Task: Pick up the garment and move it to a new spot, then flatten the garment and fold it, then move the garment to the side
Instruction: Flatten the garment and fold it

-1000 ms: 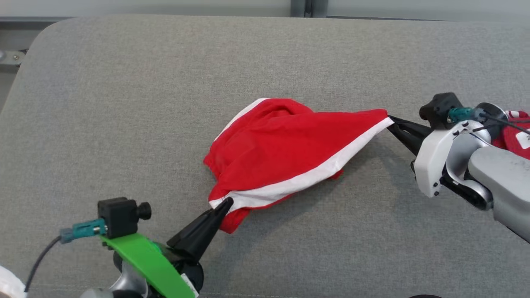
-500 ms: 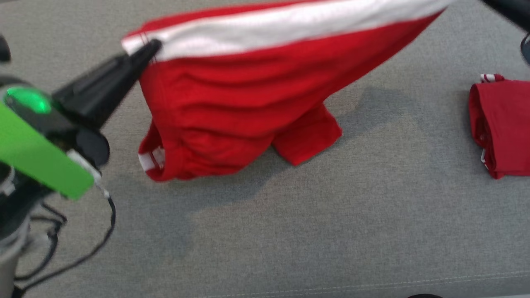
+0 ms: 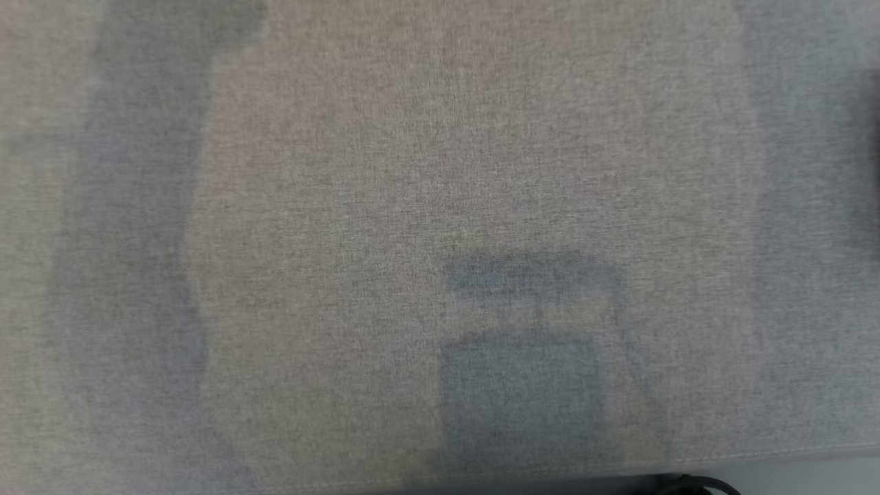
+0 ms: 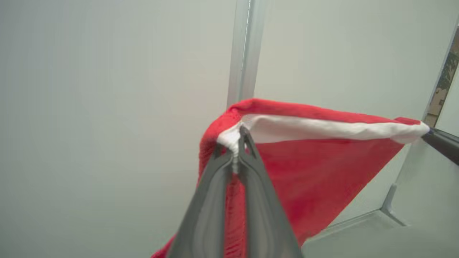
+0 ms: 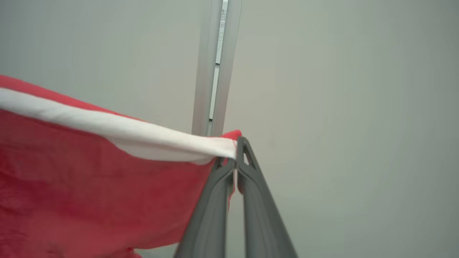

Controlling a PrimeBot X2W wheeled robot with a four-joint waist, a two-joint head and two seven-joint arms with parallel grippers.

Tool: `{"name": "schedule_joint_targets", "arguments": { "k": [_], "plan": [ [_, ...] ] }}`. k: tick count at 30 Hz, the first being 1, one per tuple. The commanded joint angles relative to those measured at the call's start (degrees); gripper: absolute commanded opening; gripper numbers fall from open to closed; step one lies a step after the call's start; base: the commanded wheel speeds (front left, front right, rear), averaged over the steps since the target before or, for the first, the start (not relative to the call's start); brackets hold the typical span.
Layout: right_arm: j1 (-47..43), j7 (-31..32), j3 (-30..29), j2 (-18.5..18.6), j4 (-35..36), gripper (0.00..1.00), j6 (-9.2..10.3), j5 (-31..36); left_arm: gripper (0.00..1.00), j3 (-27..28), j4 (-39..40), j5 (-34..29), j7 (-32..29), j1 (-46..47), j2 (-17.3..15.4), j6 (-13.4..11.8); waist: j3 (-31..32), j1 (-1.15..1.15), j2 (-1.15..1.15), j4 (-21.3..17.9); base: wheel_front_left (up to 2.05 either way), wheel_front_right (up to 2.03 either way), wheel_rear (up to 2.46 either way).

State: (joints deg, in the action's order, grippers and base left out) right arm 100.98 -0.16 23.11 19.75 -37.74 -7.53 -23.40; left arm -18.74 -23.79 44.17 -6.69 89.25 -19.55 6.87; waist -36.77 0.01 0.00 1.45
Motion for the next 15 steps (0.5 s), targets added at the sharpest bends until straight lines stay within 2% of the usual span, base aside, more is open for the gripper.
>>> {"name": "schedule_joint_targets", "arguments": {
  "k": [1,3,4,7,10,15],
  "plan": [
    [-2.1,-2.1,-0.3,-2.3,-2.2,0.00,0.10,3.0,0.00,-2.2,-3.0,-1.4,4.3,0.1,0.9,0.5,-5.6,-0.01,0.00,-0.4,0.00,0.00,0.00],
    [-5.4,-3.7,1.4,-3.9,-3.5,0.00,0.10,5.3,0.00,-6.5,-5.0,-2.1,8.8,-1.1,0.9,0.6,-5.6,-0.01,0.00,-0.7,0.00,0.00,0.00],
    [-5.4,-3.7,1.4,-3.9,-3.5,0.00,0.10,5.3,0.00,-6.5,-5.0,-2.1,8.8,-1.1,0.9,0.6,-5.6,-0.01,0.00,-0.7,0.00,0.00,0.00],
    [-12.3,-5.7,6.6,-3.2,-3.3,0.00,0.11,5.3,0.00,-15.4,-5.2,0.2,14.4,-6.2,-1.8,0.6,-5.0,-0.01,0.00,-1.3,0.00,0.00,0.00],
    [-21.5,-7.7,12.9,-0.7,-1.5,0.00,0.11,4.0,0.00,-22.9,-4.7,4.0,18.4,-12.7,-4.9,0.7,-3.8,-0.01,0.00,-1.8,0.00,0.00,0.00],
    [-34.9,-8.3,21.4,5.9,4.3,0.00,0.10,-0.3,0.00,-30.6,-0.9,10.1,21.1,-24.0,-10.4,0.7,-1.1,-0.01,0.00,-2.3,0.00,0.00,0.00]
  ]
}}
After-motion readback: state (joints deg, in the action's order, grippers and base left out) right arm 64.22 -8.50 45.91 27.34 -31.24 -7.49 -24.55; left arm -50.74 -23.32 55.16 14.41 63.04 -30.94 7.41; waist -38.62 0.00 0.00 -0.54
